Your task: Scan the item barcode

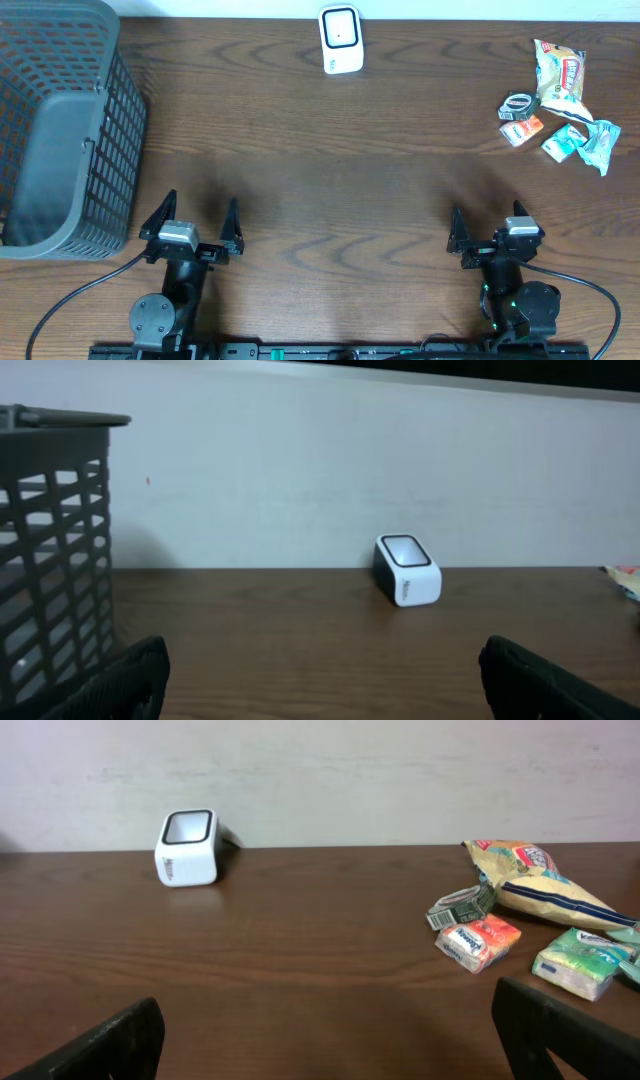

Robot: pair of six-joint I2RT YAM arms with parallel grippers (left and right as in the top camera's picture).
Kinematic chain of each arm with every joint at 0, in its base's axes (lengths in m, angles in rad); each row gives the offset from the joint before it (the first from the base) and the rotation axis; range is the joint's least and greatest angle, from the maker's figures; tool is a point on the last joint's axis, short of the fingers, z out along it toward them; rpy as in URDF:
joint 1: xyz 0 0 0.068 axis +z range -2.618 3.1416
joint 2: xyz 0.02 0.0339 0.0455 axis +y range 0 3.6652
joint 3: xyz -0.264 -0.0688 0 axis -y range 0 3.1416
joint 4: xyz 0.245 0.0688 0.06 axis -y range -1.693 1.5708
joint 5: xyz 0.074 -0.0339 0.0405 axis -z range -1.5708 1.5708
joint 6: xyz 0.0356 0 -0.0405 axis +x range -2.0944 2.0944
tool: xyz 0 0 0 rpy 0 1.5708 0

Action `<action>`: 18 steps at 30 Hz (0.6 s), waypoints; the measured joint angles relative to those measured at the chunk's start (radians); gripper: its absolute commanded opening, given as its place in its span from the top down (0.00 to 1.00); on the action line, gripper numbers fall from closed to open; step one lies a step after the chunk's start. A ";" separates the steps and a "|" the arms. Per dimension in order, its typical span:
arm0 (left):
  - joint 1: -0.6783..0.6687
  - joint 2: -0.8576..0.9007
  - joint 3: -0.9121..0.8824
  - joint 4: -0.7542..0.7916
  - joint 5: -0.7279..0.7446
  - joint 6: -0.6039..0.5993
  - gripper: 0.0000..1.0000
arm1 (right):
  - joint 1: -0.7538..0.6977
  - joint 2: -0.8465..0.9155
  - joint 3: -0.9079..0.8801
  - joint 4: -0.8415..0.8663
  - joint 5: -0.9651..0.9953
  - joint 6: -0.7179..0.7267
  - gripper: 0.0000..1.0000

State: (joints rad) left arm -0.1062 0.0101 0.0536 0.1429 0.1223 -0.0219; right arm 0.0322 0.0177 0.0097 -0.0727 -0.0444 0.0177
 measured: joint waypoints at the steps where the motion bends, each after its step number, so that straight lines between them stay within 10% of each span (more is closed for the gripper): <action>1: 0.000 0.000 -0.010 0.010 0.004 0.000 0.03 | 0.000 0.000 0.000 0.000 0.000 0.000 0.01; 18: 0.001 0.000 -0.042 -0.156 0.002 -0.010 0.02 | 0.000 0.000 0.000 0.001 0.000 0.000 0.01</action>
State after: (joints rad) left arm -0.1055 0.0101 0.0116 -0.0128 0.1246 -0.0315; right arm 0.0322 0.0177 0.0093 -0.0719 -0.0444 0.0174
